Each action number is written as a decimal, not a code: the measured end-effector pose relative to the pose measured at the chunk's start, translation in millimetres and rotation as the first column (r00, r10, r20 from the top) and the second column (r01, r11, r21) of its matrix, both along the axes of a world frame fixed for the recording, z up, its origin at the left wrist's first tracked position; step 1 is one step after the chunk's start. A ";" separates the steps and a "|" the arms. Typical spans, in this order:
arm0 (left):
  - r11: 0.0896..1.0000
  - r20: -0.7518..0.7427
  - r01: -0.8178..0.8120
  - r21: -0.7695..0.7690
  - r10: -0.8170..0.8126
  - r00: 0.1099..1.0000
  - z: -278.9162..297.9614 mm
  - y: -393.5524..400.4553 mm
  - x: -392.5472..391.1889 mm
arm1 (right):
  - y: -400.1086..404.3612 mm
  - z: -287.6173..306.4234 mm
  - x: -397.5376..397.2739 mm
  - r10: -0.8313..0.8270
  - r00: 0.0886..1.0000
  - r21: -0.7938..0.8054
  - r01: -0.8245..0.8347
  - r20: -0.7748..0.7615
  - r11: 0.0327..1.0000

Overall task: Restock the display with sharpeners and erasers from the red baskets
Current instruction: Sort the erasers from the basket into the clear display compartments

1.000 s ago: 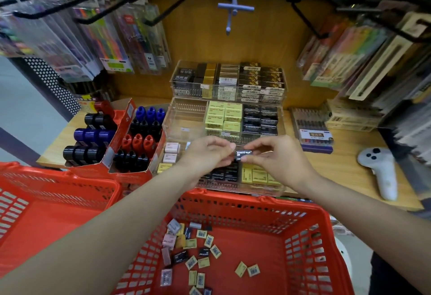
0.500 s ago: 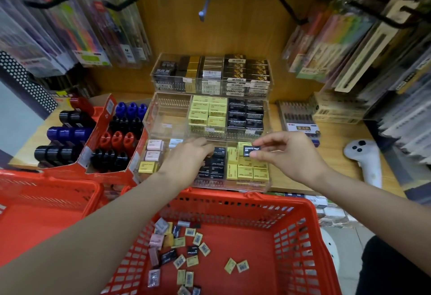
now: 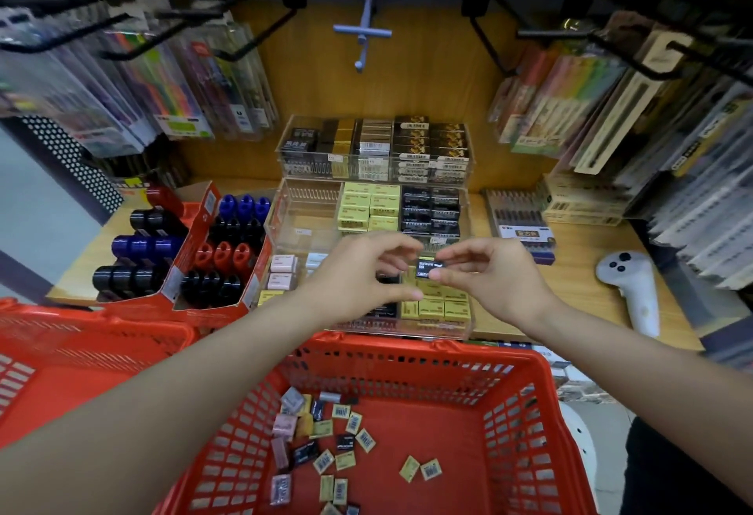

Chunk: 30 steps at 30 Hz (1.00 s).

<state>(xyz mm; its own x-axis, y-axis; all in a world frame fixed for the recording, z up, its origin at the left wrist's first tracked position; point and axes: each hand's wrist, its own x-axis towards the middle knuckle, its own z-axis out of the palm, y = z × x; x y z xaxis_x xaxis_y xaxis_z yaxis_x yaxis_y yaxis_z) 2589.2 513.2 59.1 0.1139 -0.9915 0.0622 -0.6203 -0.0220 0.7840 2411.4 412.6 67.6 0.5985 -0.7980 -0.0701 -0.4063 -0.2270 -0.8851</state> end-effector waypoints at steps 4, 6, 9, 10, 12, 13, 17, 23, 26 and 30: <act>0.987 0.171 -0.028 -0.161 0.056 0.984 9.5 2.1 0.0 | 11.0 6.3 14.4 0.010 0.997 0.059 -0.015 0.077 0.998; 0.987 0.180 -0.043 -0.153 0.070 0.981 4.0 5.6 5.0 | 13.8 6.8 17.8 0.013 0.996 0.089 -0.021 0.092 0.996; 0.994 0.244 0.007 -0.106 0.019 0.970 -10.5 15.0 6.7 | 19.7 -0.5 21.5 0.013 0.999 0.104 -0.016 0.030 0.994; 0.994 0.258 0.016 -0.112 0.013 0.966 -14.3 18.1 6.4 | 22.4 -3.4 24.1 0.005 1.000 0.121 -0.006 0.015 0.993; 0.989 0.252 -0.017 -0.145 0.054 0.966 -17.0 20.3 9.0 | 23.1 -7.5 30.6 -0.024 0.998 0.205 0.013 0.051 0.979; 0.985 0.253 -0.060 -0.163 0.101 0.962 -17.5 19.5 12.6 | 22.6 -7.2 33.0 -0.022 0.998 0.213 0.008 0.065 0.977; 0.986 0.377 -0.149 -0.073 0.165 0.911 -24.2 13.4 27.9 | 5.7 -5.2 10.8 0.161 0.942 -0.386 -0.271 -0.293 0.882; 0.992 0.415 -0.121 0.042 0.093 0.905 -49.0 1.3 22.4 | -3.1 -22.4 -28.8 0.213 0.735 -0.443 -0.585 -0.644 0.679; 0.996 0.460 -0.085 0.031 0.061 0.886 -53.4 -9.2 18.8 | -2.2 -31.3 -31.7 0.215 0.732 -0.467 -0.603 -0.646 0.647; 0.996 0.540 -0.029 0.085 -0.021 0.841 -60.7 -17.6 19.4 | -4.8 -33.8 -30.6 0.219 0.742 -0.476 -0.597 -0.634 0.646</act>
